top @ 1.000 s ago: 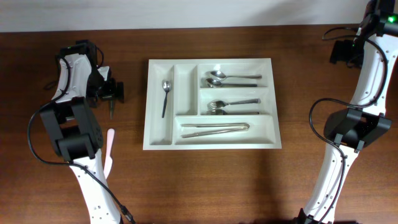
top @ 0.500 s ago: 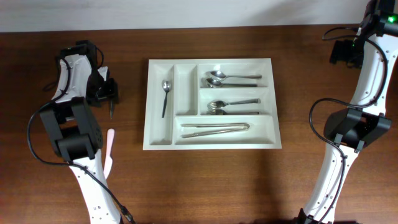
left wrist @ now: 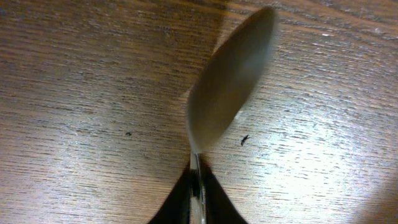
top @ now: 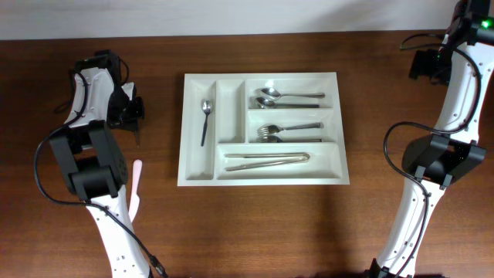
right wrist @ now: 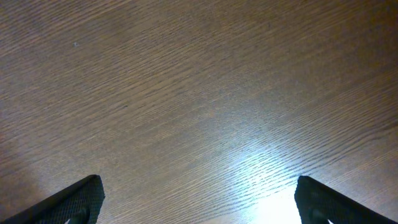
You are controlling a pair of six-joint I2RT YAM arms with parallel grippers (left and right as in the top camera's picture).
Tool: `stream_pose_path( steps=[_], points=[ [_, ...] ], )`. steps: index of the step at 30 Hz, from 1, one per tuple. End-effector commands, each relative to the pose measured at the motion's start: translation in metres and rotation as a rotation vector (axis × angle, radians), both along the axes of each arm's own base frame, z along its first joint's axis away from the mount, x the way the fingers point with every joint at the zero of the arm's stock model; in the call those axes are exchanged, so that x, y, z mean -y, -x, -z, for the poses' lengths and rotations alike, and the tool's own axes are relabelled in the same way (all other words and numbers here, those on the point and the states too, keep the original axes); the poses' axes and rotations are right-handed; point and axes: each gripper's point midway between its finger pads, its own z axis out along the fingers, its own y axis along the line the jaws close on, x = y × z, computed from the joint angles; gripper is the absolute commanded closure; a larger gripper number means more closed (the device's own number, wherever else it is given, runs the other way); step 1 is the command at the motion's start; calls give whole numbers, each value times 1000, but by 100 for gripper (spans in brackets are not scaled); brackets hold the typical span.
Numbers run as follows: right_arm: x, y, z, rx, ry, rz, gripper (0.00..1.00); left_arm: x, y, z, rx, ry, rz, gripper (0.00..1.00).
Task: Pack container
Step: 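Close the left gripper on the remaining spoon's handle, then lift the spoon and carry it toward the tray's left compartment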
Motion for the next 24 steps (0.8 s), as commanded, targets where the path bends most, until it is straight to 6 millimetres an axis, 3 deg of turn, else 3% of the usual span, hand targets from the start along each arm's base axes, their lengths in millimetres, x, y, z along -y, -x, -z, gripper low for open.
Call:
stream_pose_path(
  steps=[1, 8, 13, 19, 24],
  points=[
    [1, 0, 3, -3, -3, 12, 1, 3, 0, -7, 14, 11, 6, 98],
    [0, 0, 3, -4, -3, 12, 1, 11, -2, -8, 26, 56, 3, 98],
    [1, 0, 3, -3, -3, 13, 1, 20, -12, -31, 74, 107, 3, 98],
    [1, 0, 3, -3, -3, 13, 1, 28, -28, -98, 196, 85, 37, 98],
    [1, 0, 3, -3, -3, 12, 1, 55, -25, -154, 280, 78, 96, 98]
  ],
)
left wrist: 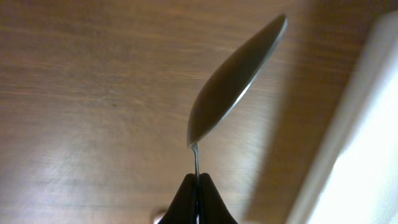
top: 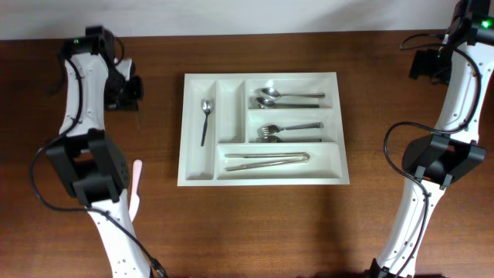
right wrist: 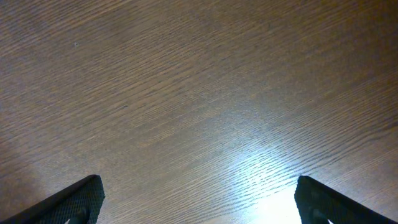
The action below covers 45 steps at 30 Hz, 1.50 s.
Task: Pack container
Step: 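Lift the spoon and carry it toward the tray's left compartment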
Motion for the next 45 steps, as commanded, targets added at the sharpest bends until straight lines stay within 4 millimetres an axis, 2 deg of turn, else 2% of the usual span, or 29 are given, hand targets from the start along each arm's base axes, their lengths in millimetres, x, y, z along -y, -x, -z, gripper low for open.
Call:
stream_pose_path(
  steps=[1, 5, 9, 16, 21, 26, 32, 41, 45],
  points=[
    [1, 0, 3, -3, -3, 12, 1, 30, -2, -68, 144, 5, 72, 98],
    [1, 0, 3, -3, -3, 12, 1, 66, 11, -86, 149, 8, 156, 98],
    [0, 0, 3, -4, -3, 12, 1, 104, 25, -85, 101, 19, 211, 98],
    [1, 0, 3, -3, -3, 12, 1, 141, 35, -82, 69, 28, 182, 97],
    [1, 0, 3, -3, -3, 12, 1, 144, 42, -70, 21, -11, 116, 96],
    [1, 0, 3, -3, -3, 12, 1, 147, 52, -38, -51, -20, 113, 95],
    [0, 0, 3, -4, -3, 12, 1, 153, 52, -9, -61, -21, 126, 90],
    [1, 0, 3, -3, -3, 12, 1, 154, 51, 10, -63, -22, 133, 86],
    [1, 0, 3, -3, -3, 12, 1, 156, 40, 7, -12, -17, 163, 69]
  ],
)
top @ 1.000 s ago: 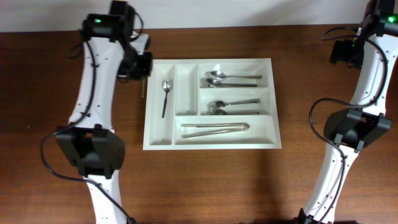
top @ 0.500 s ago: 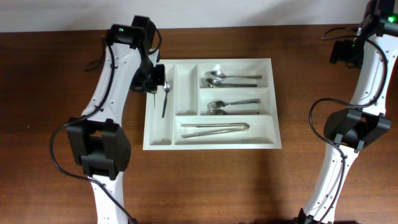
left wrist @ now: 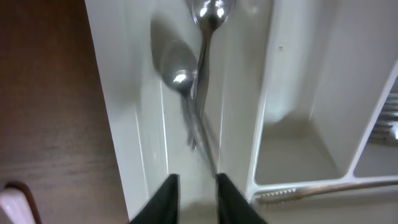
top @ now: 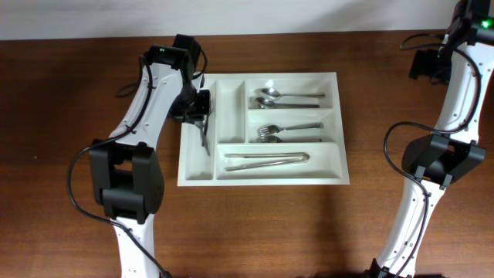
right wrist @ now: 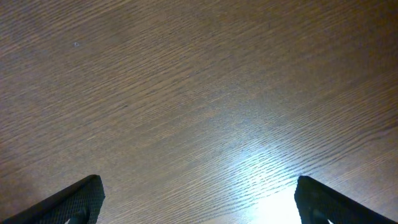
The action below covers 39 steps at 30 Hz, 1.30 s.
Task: Pack container
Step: 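Lift the spoon and carry it toward the tray's left compartment, then lower the spoon into the left compartment and open the left gripper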
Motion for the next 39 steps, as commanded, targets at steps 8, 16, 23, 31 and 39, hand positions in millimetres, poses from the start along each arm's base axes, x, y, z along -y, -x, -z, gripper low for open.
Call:
stream_pose_path(
  steps=[8, 16, 23, 31, 39],
  points=[
    [1, 0, 3, -3, -3, 13, 1, -3, -31, -44, 148, 9, 51, 45],
    [1, 0, 3, -3, -3, 13, 1, -65, -8, -99, 113, -202, -5, 31],
    [1, 0, 3, -3, -3, 13, 2, -78, 10, -100, 38, -165, -38, 26],
    [1, 0, 3, -3, -3, 13, 1, -78, 27, -130, 91, -130, -38, 26],
    [1, 0, 3, -3, -3, 13, 2, -102, 112, -153, 74, -134, -126, 25]
  ],
)
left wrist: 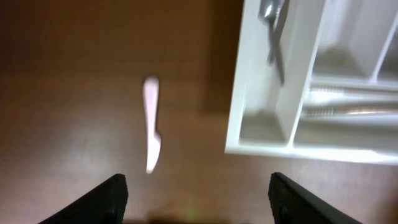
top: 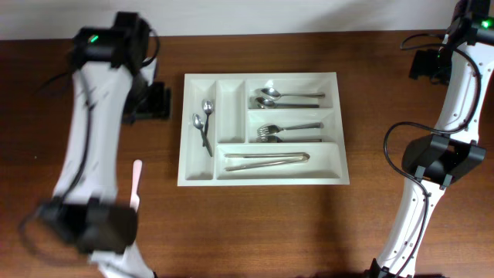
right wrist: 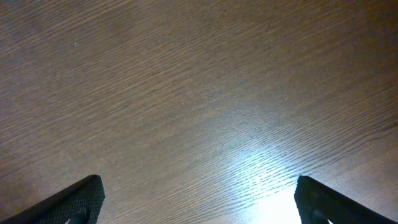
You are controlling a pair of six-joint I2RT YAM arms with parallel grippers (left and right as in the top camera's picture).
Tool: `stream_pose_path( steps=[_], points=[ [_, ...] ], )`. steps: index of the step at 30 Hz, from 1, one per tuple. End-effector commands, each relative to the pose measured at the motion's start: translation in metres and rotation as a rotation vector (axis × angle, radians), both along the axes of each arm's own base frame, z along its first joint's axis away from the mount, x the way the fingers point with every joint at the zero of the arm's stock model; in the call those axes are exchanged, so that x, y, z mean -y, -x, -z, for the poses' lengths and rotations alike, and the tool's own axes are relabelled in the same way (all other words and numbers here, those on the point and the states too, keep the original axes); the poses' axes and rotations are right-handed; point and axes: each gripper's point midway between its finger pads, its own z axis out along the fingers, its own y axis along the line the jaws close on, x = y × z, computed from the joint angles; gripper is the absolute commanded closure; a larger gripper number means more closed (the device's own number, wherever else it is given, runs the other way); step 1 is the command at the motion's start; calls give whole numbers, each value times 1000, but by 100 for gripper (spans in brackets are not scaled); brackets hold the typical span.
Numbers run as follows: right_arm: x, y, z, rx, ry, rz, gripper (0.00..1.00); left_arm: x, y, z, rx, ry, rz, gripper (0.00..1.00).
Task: Pack container
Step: 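Lower the spoon into the left compartment and open the left gripper, then move the left gripper back over the white plastic knife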
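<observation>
A white cutlery tray lies mid-table. Two small spoons lie side by side in its leftmost slot, also seen in the left wrist view as small spoons inside the tray. A pale plastic knife lies on the wood left of the tray, and shows as the knife ahead of my left gripper. My left gripper hovers left of the tray, open and empty. My right gripper is open over bare wood, at the far right corner.
The tray's other slots hold larger spoons, forks and tongs; one narrow slot is bare. The right arm stands along the table's right edge. The left arm spans the left side.
My left gripper was over the tray's leftmost slot with jaws slightly apart. Now it is left of the tray, higher and wide open. The second small spoon lies in that slot. The right arm is unchanged.
My left gripper was shut on a small spoon above the table at the left, then held it nearer the tray's left wall. Then it stood over the leftmost slot with the spoon down beside the first one. Now it is clear of the tray, empty.
</observation>
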Motion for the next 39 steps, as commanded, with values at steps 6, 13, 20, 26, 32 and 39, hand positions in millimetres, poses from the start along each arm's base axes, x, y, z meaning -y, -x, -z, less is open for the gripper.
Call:
stream_pose_path(
  steps=[6, 13, 20, 26, 32, 39],
  points=[
    [0, 0, 3, -4, -3, 12, 1, -24, 62, 40, -43, 3, -104, 4],
    [0, 0, 3, -4, -3, 12, 1, -47, 80, 103, -138, -31, -169, 1],
    [0, 0, 3, -4, -3, 12, 1, -87, 86, 133, -125, -21, -322, 1],
    [0, 0, 3, -4, -3, 12, 1, -96, 71, 150, -46, 30, -209, 1],
    [0, 0, 3, -4, -3, 12, 1, -101, 52, 164, -11, 20, -111, 1],
    [0, 0, 3, -4, -3, 12, 1, -100, 46, 202, -81, 50, -100, 1]
  ],
)
